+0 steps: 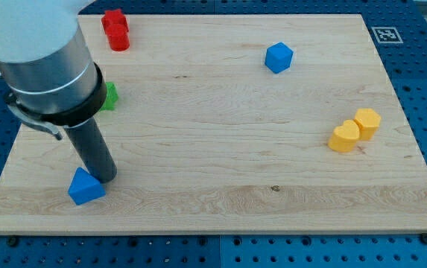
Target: Move your arm to the right of the blue cube
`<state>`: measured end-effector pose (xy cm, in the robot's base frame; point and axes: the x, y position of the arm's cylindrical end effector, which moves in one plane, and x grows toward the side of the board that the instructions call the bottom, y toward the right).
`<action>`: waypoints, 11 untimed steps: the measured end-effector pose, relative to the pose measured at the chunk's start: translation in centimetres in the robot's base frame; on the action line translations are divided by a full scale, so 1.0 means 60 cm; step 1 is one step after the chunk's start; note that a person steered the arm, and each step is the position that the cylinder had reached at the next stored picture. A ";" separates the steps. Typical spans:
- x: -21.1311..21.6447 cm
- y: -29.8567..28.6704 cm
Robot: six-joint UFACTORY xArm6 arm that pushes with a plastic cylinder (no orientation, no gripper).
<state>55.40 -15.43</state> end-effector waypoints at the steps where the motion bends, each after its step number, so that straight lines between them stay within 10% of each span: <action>1: 0.002 -0.018; 11: -0.041 0.107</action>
<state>52.95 -9.03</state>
